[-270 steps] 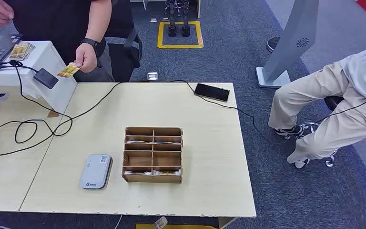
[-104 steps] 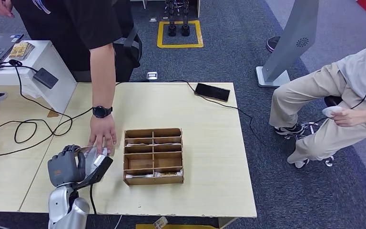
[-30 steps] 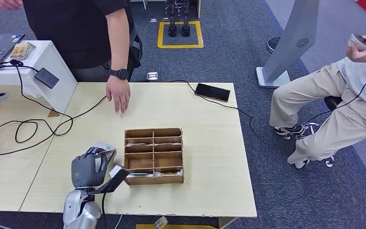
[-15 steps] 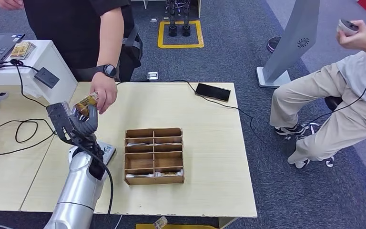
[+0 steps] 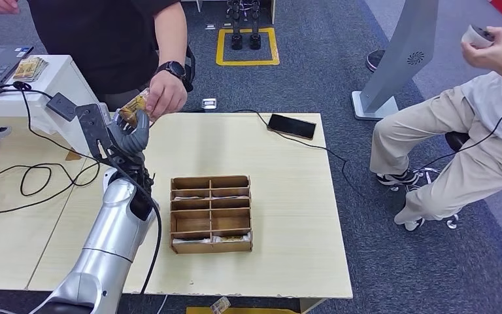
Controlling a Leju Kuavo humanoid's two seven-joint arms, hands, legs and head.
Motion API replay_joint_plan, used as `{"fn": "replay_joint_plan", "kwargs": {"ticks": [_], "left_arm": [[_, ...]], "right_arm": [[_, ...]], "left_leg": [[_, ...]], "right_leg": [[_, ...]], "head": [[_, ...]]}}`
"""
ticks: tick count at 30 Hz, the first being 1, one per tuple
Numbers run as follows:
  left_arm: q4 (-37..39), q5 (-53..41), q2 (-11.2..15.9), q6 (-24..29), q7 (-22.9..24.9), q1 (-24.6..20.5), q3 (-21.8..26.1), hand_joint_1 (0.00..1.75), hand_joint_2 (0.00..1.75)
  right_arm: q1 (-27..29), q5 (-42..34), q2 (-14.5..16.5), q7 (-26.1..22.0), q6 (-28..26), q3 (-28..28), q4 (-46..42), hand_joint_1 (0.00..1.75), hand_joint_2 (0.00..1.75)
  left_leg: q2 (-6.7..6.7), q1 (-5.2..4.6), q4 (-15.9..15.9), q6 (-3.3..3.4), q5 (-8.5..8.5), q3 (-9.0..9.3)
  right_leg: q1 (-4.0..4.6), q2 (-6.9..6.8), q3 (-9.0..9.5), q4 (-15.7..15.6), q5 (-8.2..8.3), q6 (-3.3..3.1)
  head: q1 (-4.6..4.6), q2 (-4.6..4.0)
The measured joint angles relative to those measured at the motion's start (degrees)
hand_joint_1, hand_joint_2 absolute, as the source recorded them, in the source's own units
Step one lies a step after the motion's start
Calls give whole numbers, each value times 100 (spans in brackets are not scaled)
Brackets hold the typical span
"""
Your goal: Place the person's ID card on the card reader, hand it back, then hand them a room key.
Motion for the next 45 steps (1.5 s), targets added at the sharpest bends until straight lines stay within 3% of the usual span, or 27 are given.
{"fn": "replay_joint_plan", "kwargs": {"ticks": [5,8,9,12,18,22,28,33,39,45], "left_arm": [[83,22,-8,96,-149,-40,-78,0,175],[82,2,-2,163,-252,-19,-116,0,44],[76,-15,-1,206,-297,3,-125,0,44],[-46,-178,14,408,-509,167,-164,0,175],[-895,-967,147,509,-1057,982,-305,0,175],[-1721,-1034,242,-36,-1216,1629,-473,0,175],[-2656,-858,340,-1356,-1487,2307,-685,0,175],[-3005,-846,397,-1654,-1580,2517,-779,0,175],[-3530,-956,466,-3056,-2141,2797,-1009,0,175],[-3869,-1106,543,-3748,-2500,2987,-1214,0,175]], "right_arm": [[1,31,0,23,0,0,2,0,175],[1,36,0,33,0,0,5,0,175],[1,33,0,33,-1,0,6,0,175],[5,-5,0,32,-11,-5,7,0,175],[35,-77,0,11,-13,-107,-50,0,175],[86,-63,0,-7,24,-189,-143,0,175],[116,36,3,-39,122,-303,-232,0,175],[126,71,9,-59,176,-350,-268,0,175],[127,235,9,-195,322,-416,-313,0,175],[126,366,6,-248,396,-439,-369,0,175]], "left_leg": [[2,1,0,0,0,0],[2,1,-1,0,0,0],[2,1,-1,0,0,0],[3,1,-1,0,0,0],[4,0,-2,0,-5,-1],[3,0,-2,-1,-8,-3],[5,-1,-2,0,-8,-2],[2,0,-2,0,-7,-2],[4,0,-2,-1,-8,-2],[3,0,-2,0,-8,-2]], "right_leg": [[0,1,0,0,0,0],[0,1,0,0,0,0],[0,1,0,1,0,0],[0,2,0,1,0,0],[0,7,0,0,-4,0],[0,6,-2,-1,-7,0],[-1,6,-1,-2,-6,0],[0,2,-1,-2,-5,0],[0,2,-1,-2,-6,0],[0,2,-1,-2,-6,0]], "head": [[-1,0],[-1,0],[-1,0],[0,0],[-1,0],[1,0],[1,0],[0,0],[1,0],[0,0]]}}
